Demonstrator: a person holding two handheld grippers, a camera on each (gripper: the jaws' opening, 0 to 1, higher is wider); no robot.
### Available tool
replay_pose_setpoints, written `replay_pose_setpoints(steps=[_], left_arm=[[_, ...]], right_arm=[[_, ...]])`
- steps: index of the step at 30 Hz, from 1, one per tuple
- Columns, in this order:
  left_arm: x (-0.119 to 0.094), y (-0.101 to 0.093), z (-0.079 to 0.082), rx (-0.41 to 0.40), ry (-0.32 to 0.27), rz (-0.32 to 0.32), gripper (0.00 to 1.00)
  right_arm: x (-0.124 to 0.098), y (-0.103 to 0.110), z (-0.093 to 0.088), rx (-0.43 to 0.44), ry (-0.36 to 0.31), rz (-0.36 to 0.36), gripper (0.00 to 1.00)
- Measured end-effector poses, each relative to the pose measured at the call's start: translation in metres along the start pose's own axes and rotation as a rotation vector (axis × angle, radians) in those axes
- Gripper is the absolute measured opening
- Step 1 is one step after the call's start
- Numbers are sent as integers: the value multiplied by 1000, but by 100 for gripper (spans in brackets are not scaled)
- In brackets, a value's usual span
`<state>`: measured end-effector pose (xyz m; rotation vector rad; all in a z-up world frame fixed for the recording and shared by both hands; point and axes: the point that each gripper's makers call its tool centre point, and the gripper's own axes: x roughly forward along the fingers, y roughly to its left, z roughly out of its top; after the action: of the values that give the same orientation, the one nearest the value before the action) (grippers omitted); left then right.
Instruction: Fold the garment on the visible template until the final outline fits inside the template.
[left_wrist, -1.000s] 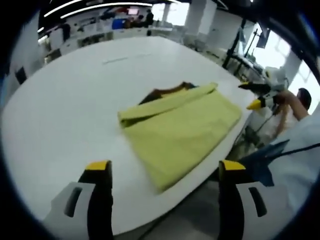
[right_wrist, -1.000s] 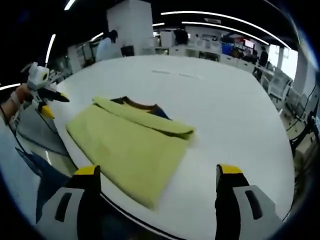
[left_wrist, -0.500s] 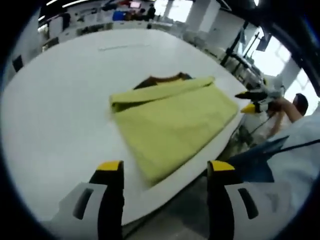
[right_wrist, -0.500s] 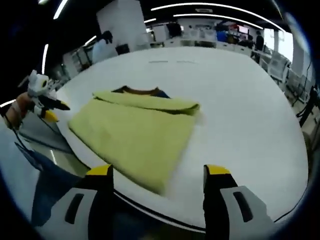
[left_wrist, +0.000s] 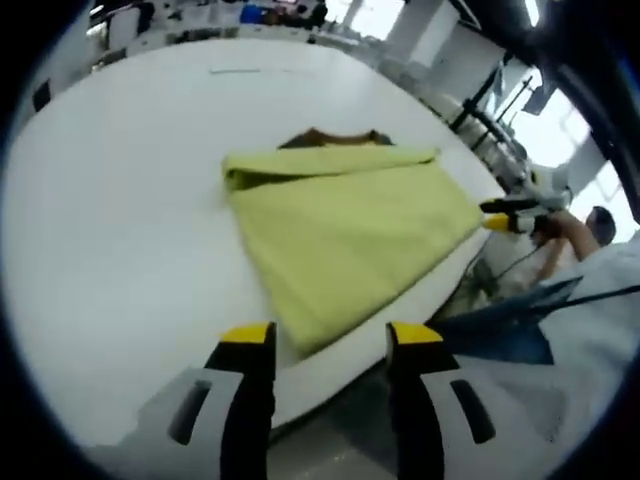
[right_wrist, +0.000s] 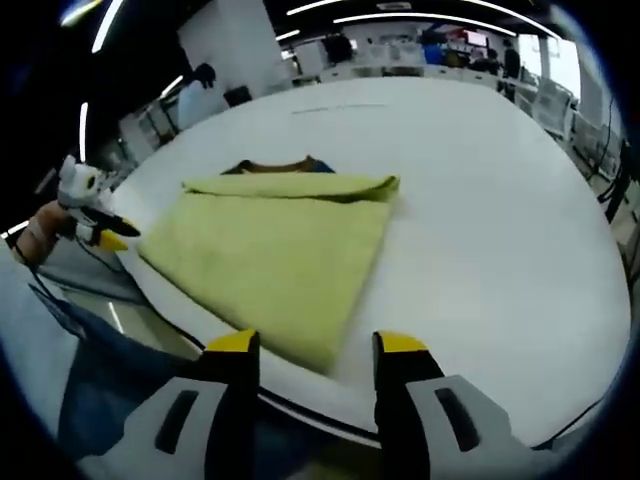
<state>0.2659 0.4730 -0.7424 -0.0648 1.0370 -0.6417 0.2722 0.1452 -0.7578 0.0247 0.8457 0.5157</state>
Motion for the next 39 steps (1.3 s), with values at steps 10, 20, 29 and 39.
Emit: replay_pose_setpoints(steps=[10, 20, 29, 39], left_arm=[[1, 4, 1, -66, -16, 4, 28], [3, 9, 4, -86, -30, 17, 16], [0, 13, 4, -142, -45, 28, 0], [-1, 10, 5, -163, -47, 28, 0]], right_arm=[[4, -4, 1, 27, 0, 3, 35], [5, -7, 2, 42, -8, -3, 30], [4, -5, 1, 47, -4, 1, 22], [-1, -10, 1, 38, 0, -21, 15]])
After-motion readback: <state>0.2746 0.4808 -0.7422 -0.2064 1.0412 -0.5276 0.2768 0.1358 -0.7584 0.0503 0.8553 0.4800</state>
